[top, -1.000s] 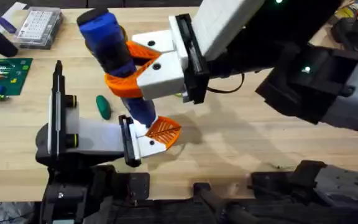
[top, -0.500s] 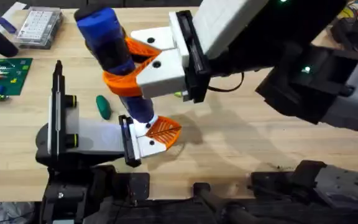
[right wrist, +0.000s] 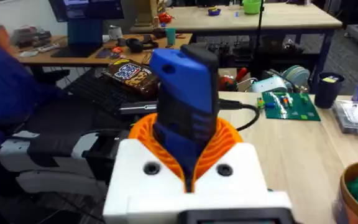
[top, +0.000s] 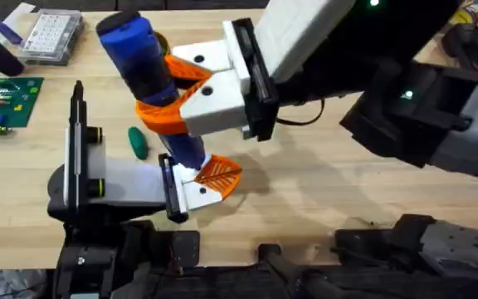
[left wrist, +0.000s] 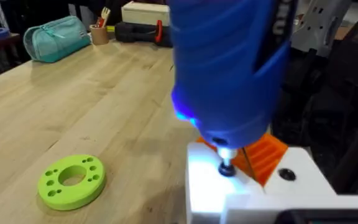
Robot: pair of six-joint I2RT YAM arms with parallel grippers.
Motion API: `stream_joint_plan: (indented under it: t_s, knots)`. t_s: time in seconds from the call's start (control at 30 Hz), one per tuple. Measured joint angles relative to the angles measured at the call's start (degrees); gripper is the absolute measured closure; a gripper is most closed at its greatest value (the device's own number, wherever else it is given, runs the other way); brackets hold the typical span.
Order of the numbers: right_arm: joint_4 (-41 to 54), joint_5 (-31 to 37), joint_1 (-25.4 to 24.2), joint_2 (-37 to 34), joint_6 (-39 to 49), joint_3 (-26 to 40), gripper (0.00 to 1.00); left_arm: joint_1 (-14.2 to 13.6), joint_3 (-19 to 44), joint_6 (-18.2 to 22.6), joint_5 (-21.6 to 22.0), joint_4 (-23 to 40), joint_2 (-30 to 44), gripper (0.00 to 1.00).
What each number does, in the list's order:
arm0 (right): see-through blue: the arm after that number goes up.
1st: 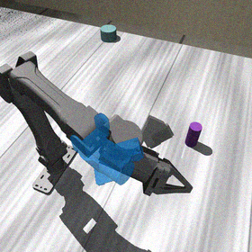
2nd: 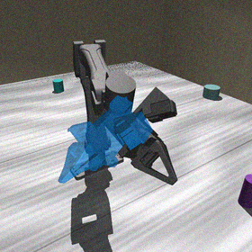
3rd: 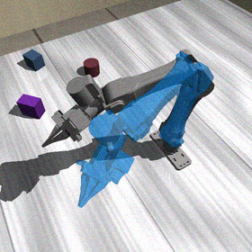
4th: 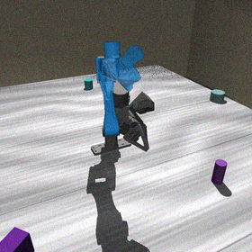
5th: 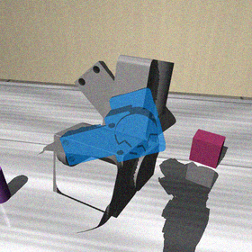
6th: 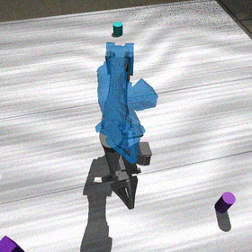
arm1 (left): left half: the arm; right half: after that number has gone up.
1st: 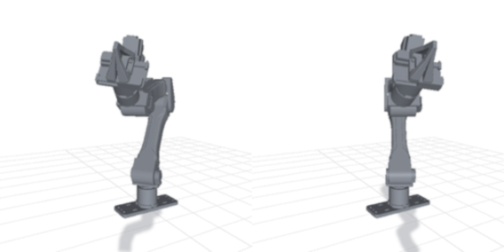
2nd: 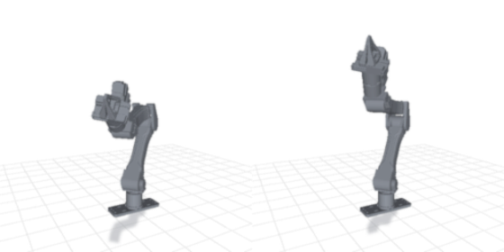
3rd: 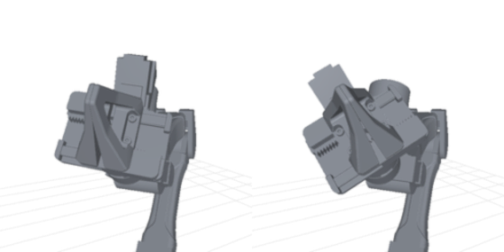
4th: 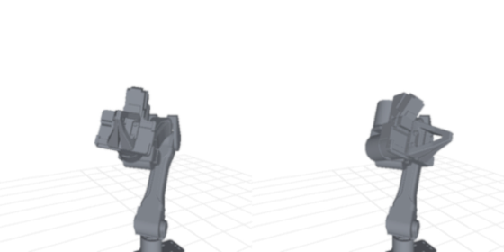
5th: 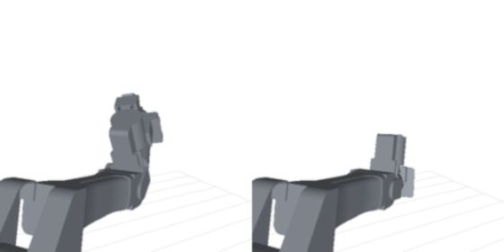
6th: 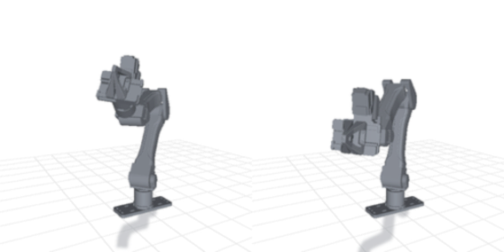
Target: Pick up the gripper from the table and insert it into the empty holder that is missing its gripper. Then pick up a screw, insert it into the mounting hole, and use the screwdriver to tighten it. Finally, clean up the table by picking up the vegetable and placing it into the bucket.
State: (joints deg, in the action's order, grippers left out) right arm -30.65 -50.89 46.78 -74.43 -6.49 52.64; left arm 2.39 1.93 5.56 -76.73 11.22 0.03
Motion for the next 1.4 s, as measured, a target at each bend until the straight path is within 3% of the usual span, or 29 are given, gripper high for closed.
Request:
stream_joint_plan:
  t_s: [1.03,1.4]
  knots:
    - [1.2,0.0,0.1,0.0,0.5,0.0,0.976,0.0,0.0,0.0,0.0,0.0,0.0,0.987]
    - [-11.7,-0.5,-0.2,-0.3,-2.1,-0.9,0.976,0.0,0.0,0.0,0.0,0.0,0.0,0.987]
